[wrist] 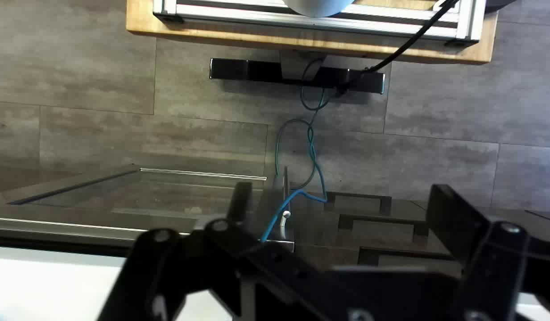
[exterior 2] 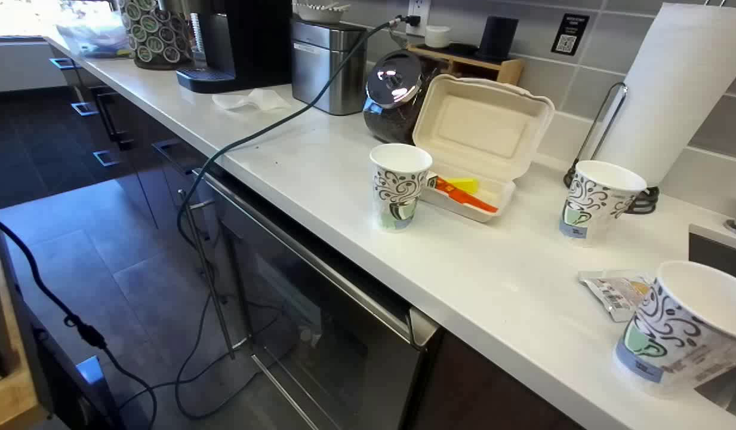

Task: Close the lid on the coffee maker

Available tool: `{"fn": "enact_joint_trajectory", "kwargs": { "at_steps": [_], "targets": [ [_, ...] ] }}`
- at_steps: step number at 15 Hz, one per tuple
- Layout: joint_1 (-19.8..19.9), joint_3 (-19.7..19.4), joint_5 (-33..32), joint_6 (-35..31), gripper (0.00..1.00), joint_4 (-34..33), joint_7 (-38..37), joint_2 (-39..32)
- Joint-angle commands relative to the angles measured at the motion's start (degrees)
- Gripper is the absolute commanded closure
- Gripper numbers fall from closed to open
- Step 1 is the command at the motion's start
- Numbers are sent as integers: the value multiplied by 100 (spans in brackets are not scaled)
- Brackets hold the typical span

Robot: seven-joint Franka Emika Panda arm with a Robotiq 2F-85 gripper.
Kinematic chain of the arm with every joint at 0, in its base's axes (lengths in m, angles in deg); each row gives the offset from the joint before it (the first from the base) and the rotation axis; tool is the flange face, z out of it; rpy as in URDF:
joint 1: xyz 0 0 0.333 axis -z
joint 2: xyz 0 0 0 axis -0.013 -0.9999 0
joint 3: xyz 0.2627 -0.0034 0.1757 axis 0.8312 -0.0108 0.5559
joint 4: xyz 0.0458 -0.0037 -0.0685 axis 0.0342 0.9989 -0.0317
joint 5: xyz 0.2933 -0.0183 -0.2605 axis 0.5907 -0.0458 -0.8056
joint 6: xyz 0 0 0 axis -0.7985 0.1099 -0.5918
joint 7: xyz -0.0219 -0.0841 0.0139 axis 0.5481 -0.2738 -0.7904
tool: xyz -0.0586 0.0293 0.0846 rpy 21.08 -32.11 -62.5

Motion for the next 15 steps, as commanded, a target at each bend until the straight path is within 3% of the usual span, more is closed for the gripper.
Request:
{"fn": "enact_joint_trajectory", "kwargs": {
  "at_steps": [1, 9, 10, 15],
  "targets": [
    [-51, -36, -18, 11, 0, -11, -28, -6],
    [-51, -37, -18, 11, 0, -11, -28, -6],
    [-215, -110, 35, -624, 0, 22, 323, 74],
    [-503, -101, 329, -2313, 0, -405, 595, -422]
  ]
}}
